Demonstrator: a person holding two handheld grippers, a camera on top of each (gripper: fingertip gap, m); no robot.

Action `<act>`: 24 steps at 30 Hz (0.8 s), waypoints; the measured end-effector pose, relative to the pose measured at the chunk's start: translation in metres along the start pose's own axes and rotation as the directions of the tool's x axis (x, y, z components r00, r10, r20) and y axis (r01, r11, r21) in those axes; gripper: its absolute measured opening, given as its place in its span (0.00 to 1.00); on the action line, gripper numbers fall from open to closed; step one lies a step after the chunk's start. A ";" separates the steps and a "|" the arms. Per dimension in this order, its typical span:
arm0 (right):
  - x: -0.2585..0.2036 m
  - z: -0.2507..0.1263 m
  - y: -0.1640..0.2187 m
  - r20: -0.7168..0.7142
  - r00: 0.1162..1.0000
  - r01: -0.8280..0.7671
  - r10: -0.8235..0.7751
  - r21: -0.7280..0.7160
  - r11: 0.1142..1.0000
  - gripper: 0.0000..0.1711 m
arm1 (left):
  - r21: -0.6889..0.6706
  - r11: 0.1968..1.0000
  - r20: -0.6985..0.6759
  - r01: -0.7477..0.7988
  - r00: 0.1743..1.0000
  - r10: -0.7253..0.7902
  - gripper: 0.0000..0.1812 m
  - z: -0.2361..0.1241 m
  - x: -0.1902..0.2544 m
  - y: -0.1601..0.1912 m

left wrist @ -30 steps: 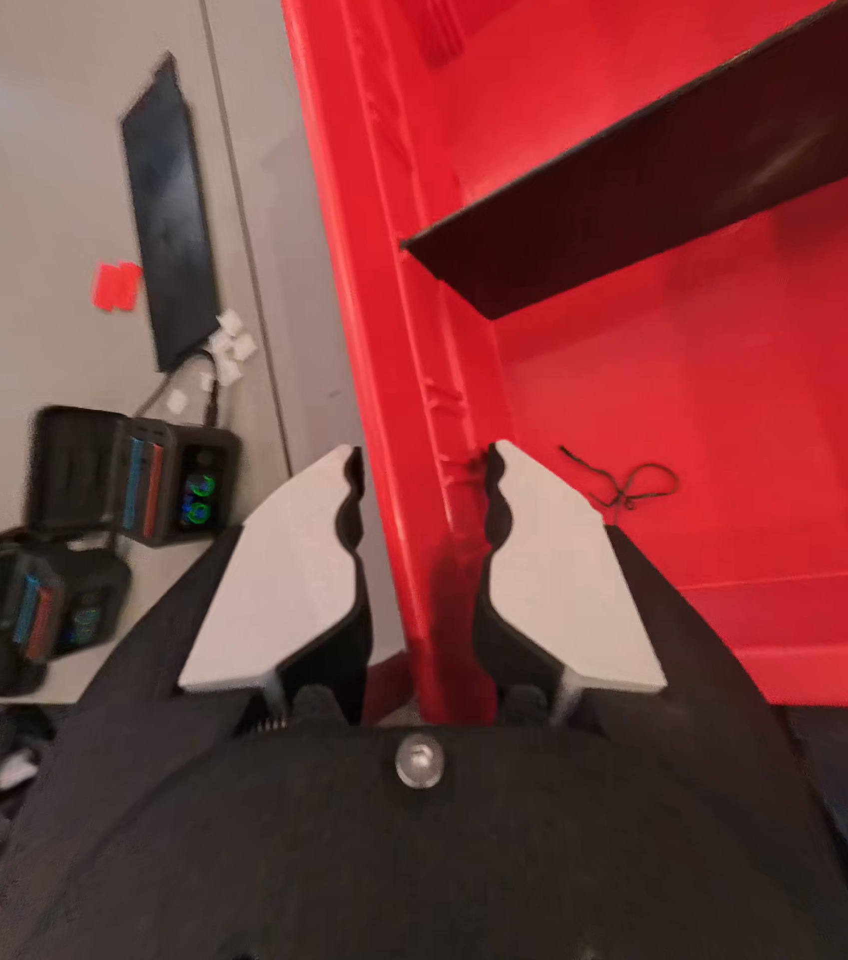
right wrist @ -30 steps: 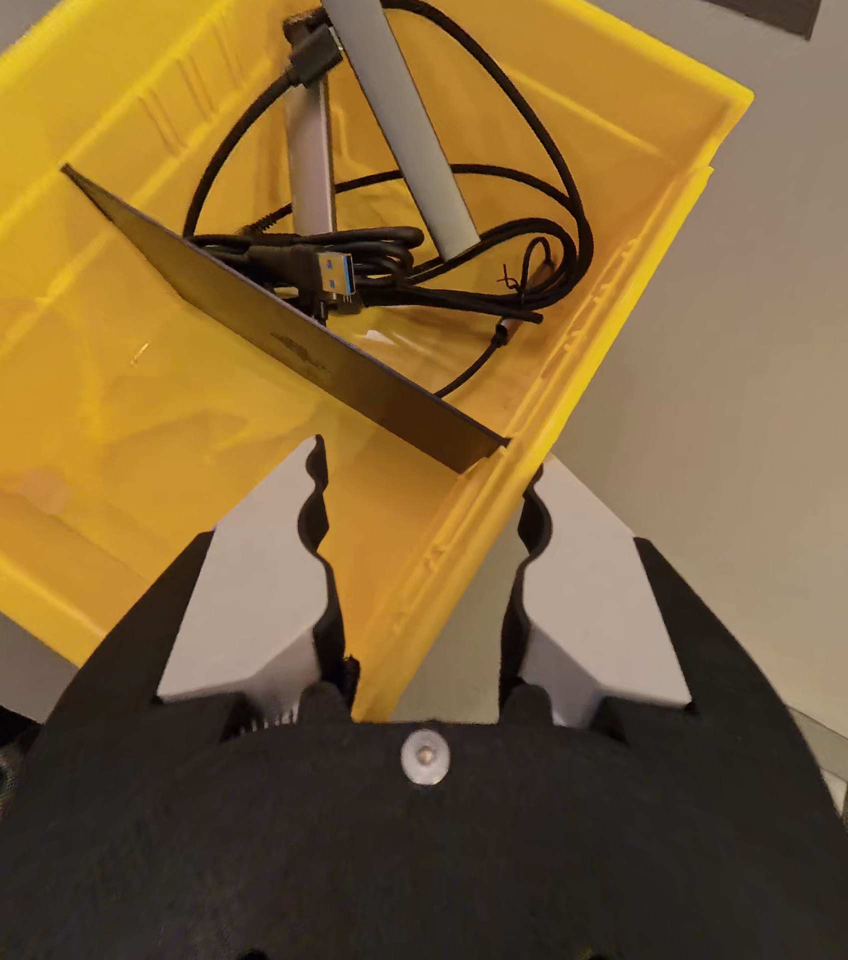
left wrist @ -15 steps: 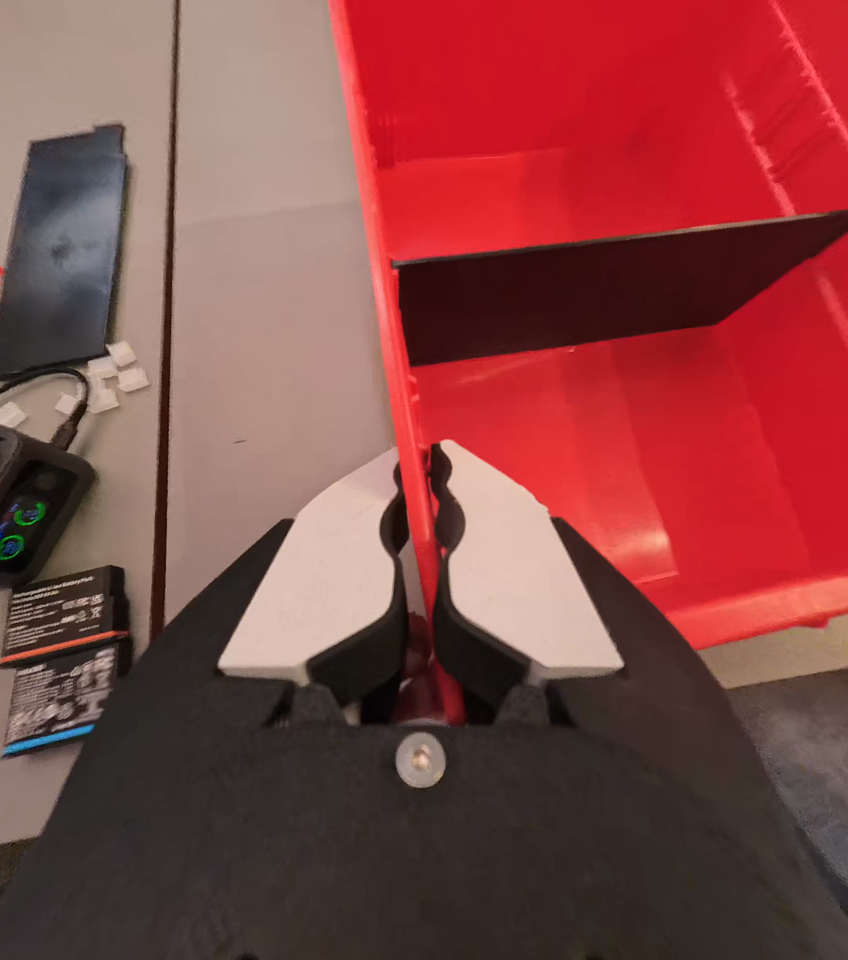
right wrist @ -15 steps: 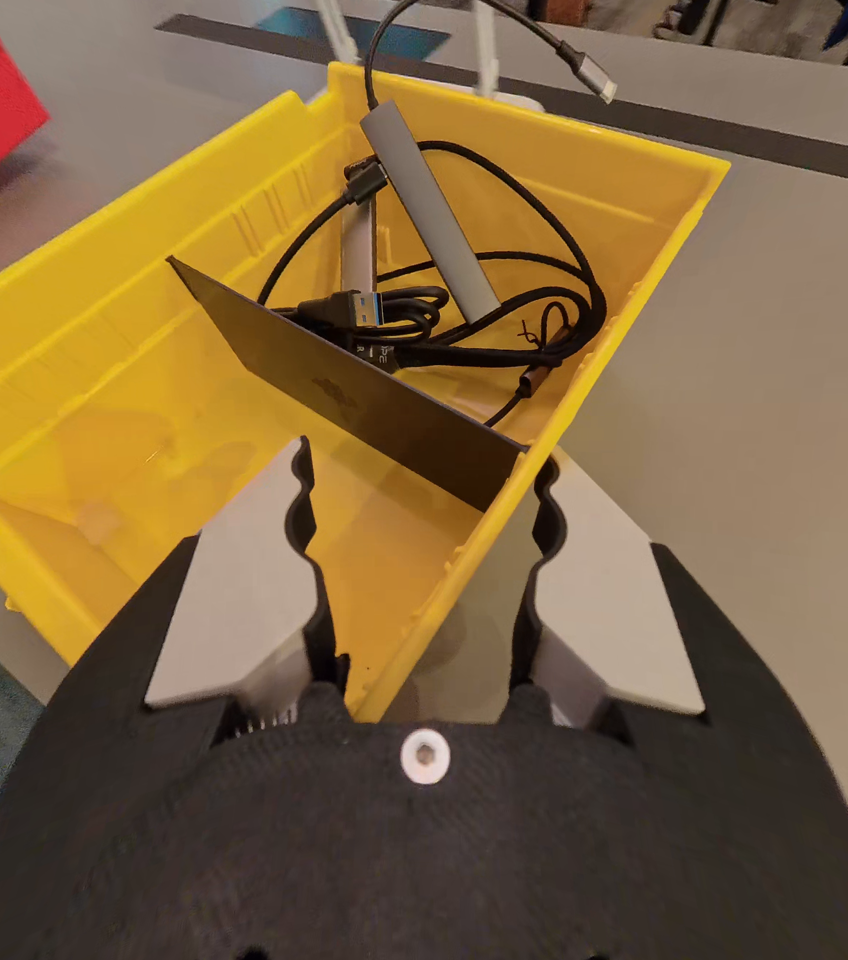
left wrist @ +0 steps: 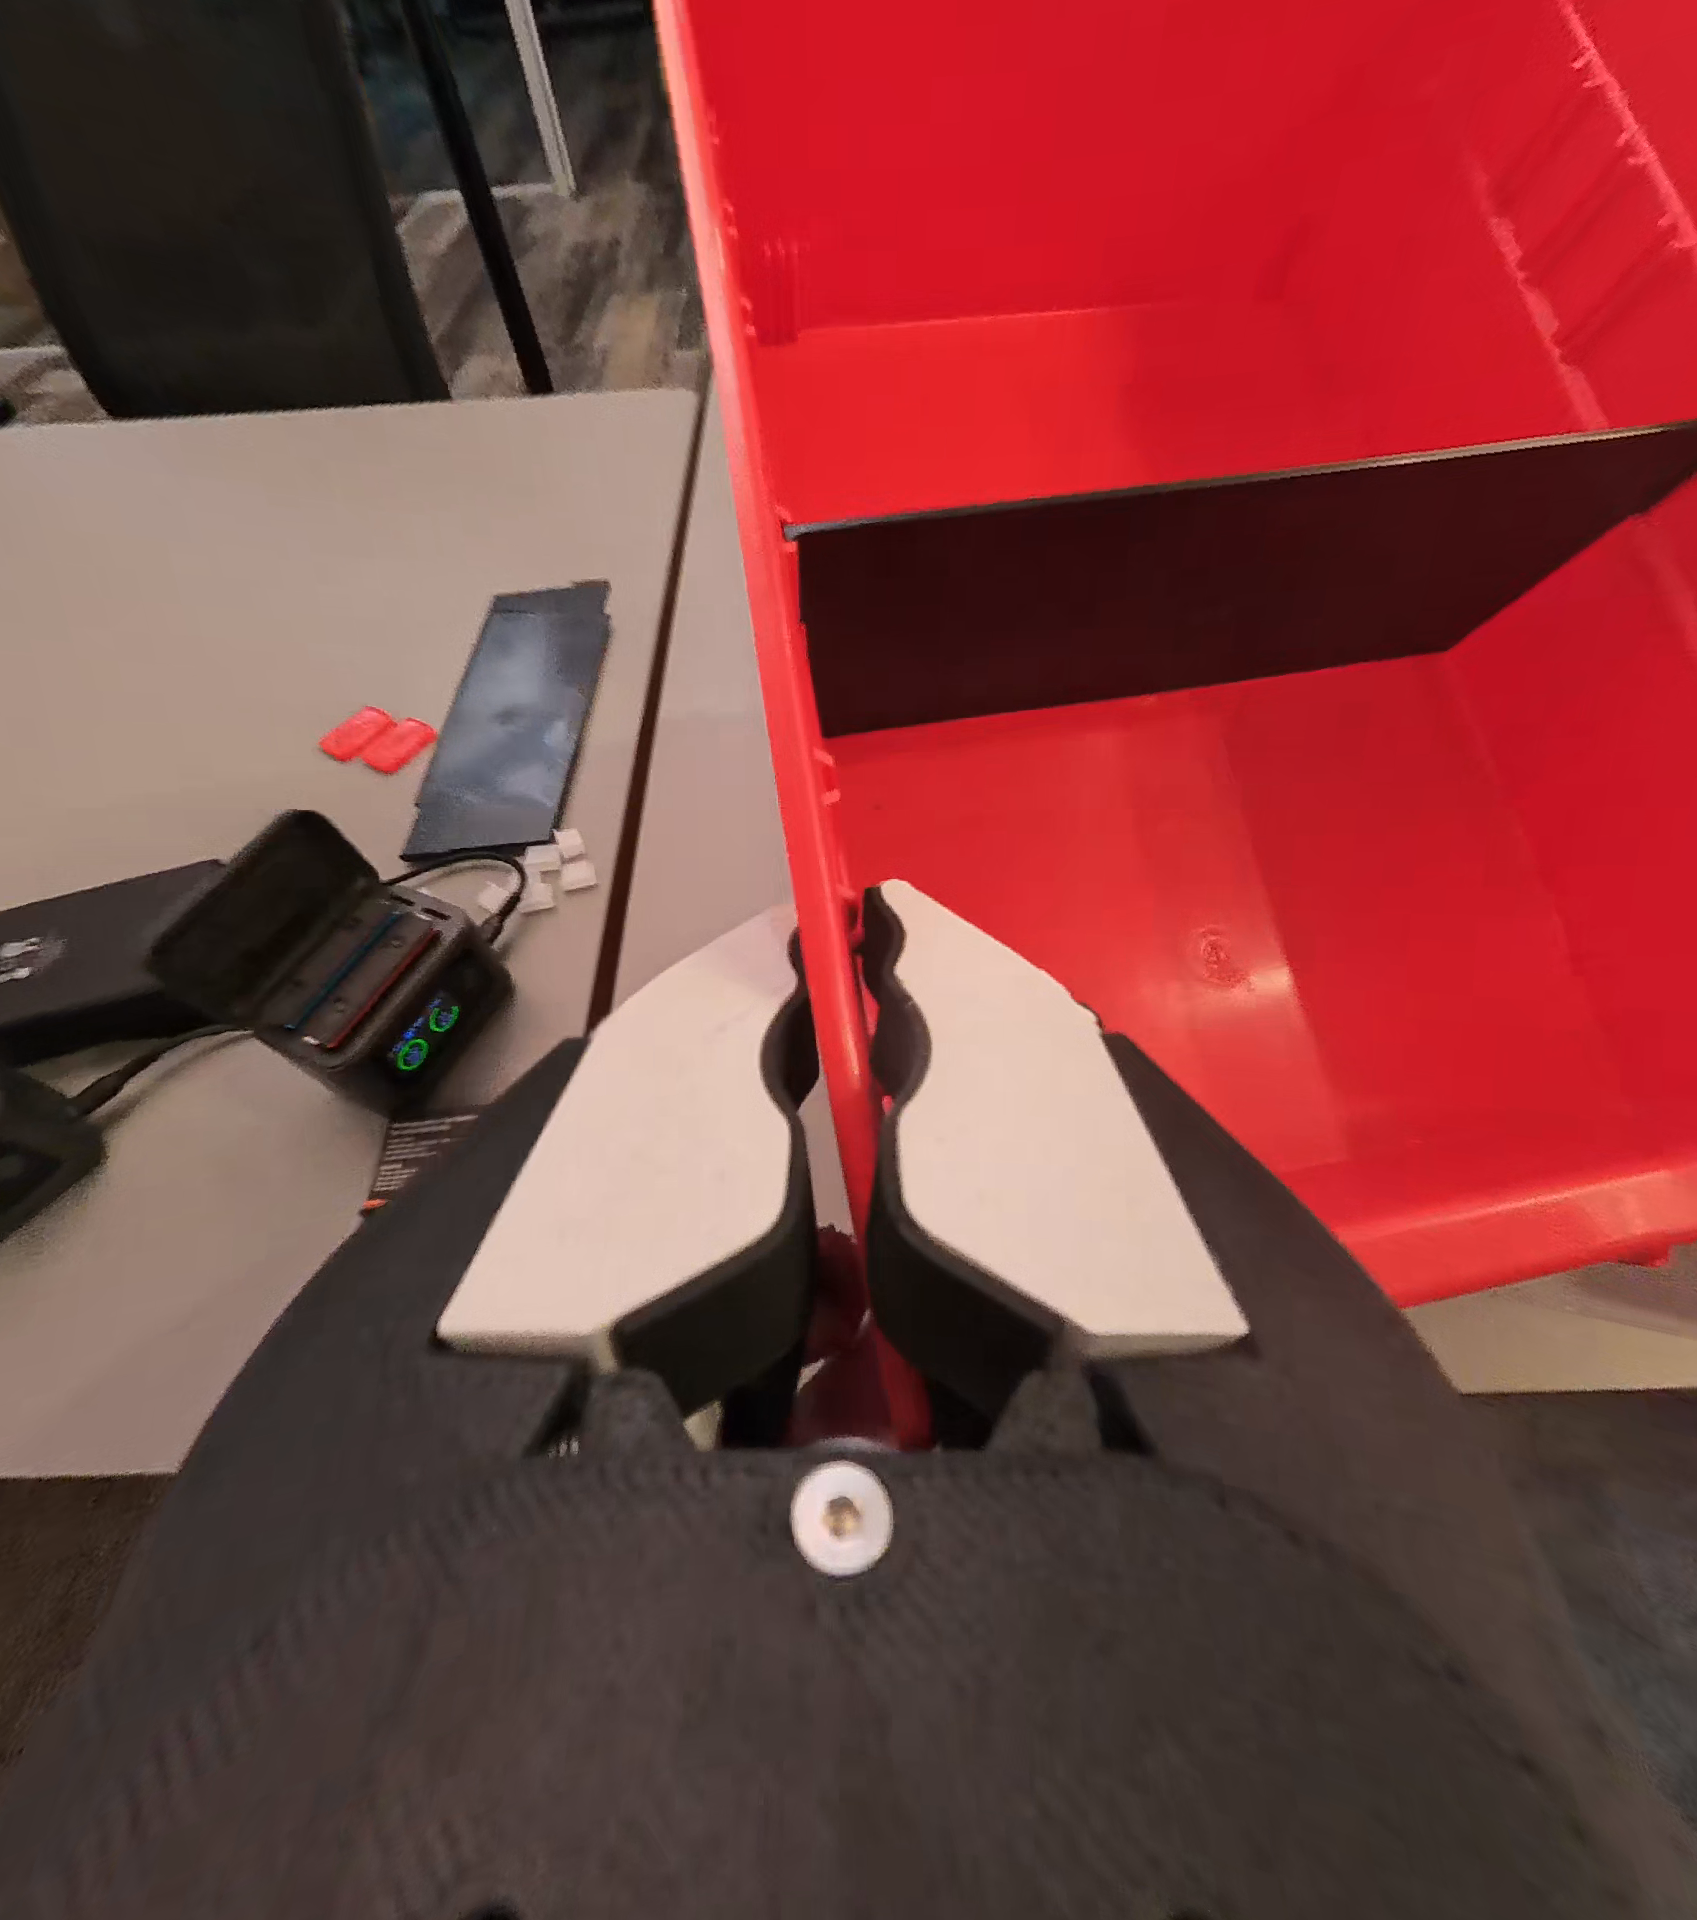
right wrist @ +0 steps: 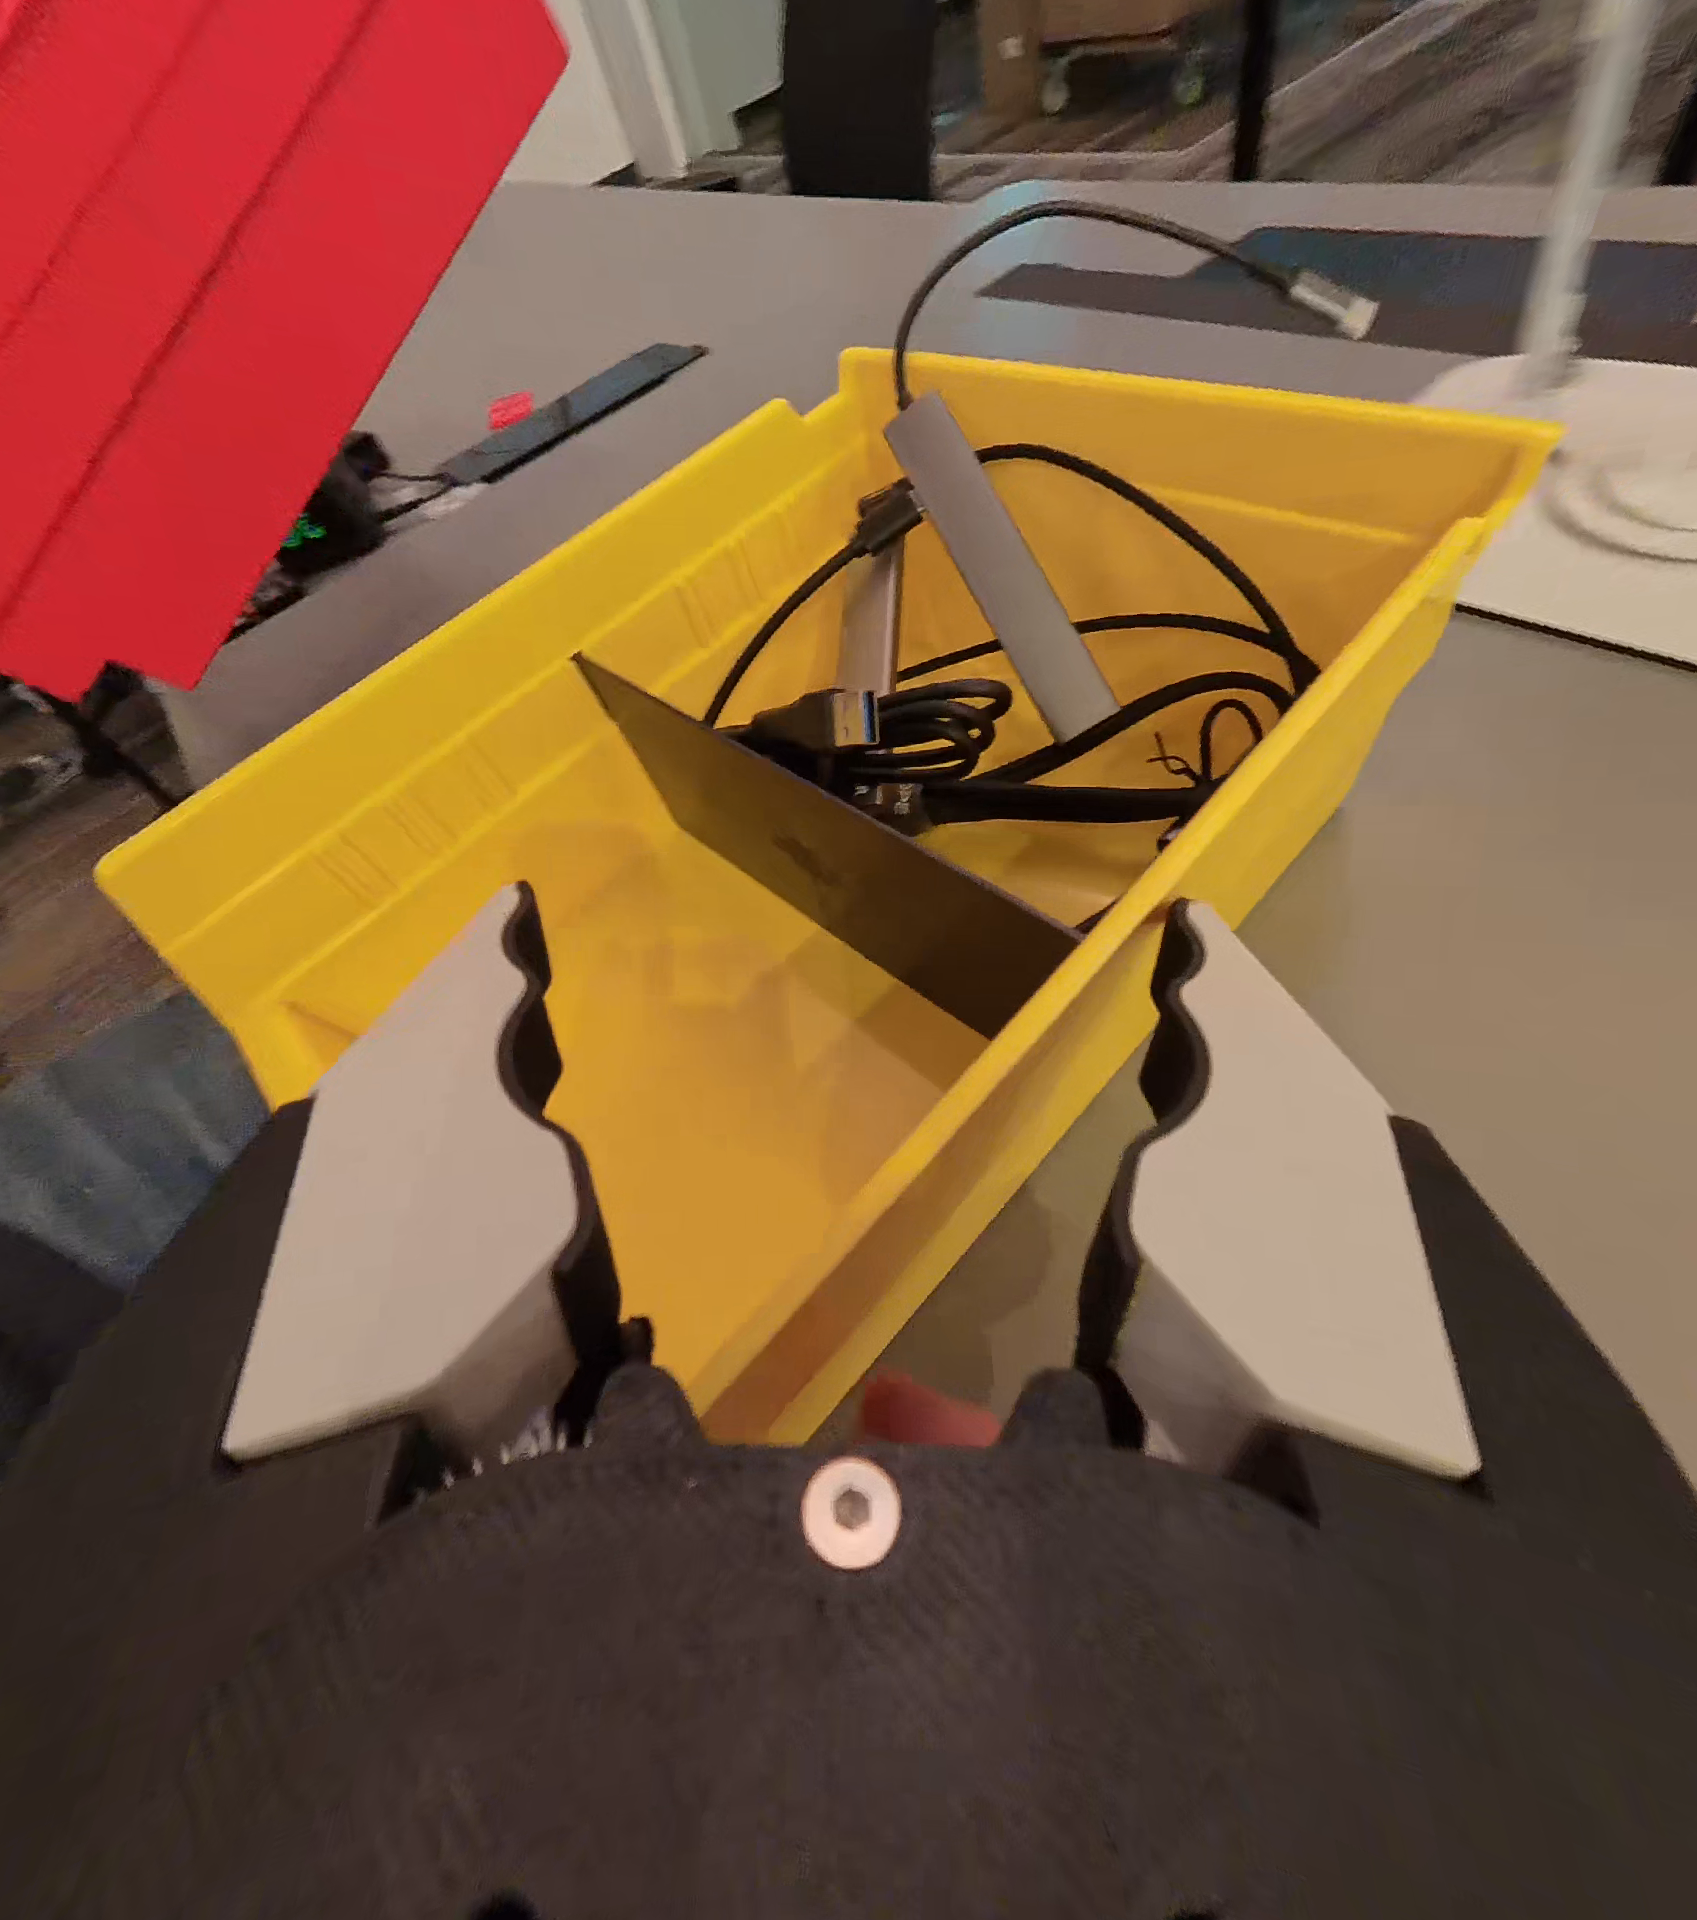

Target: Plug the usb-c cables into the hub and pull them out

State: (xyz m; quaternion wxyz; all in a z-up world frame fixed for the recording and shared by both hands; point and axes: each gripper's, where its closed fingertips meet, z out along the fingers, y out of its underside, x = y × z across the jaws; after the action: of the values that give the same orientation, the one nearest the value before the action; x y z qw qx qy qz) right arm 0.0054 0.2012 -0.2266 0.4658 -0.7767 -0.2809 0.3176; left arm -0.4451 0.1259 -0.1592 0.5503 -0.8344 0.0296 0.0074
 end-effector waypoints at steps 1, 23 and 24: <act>-0.013 0.012 -0.003 0.028 1.000 -0.001 0.001 -0.006 1.000 0.67 | 0.014 1.000 0.009 0.008 1.000 -0.008 0.03 -0.005 -0.004 -0.004; -0.119 -0.067 -0.098 0.222 0.951 0.117 -0.215 0.386 0.915 0.75 | 0.207 0.969 -0.293 -0.138 0.936 0.196 0.03 0.028 0.235 -0.089; -0.113 -0.075 -0.094 0.184 0.961 0.122 -0.207 0.390 0.913 0.78 | 0.208 0.967 -0.333 -0.147 0.919 0.211 0.03 0.034 0.262 -0.088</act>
State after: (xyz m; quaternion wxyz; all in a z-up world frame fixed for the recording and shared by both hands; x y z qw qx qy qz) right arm -0.0233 0.1156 -0.0881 0.5967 -0.6065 -0.3296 0.4093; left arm -0.1779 0.1805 -0.1034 0.6055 -0.7633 0.2046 -0.0944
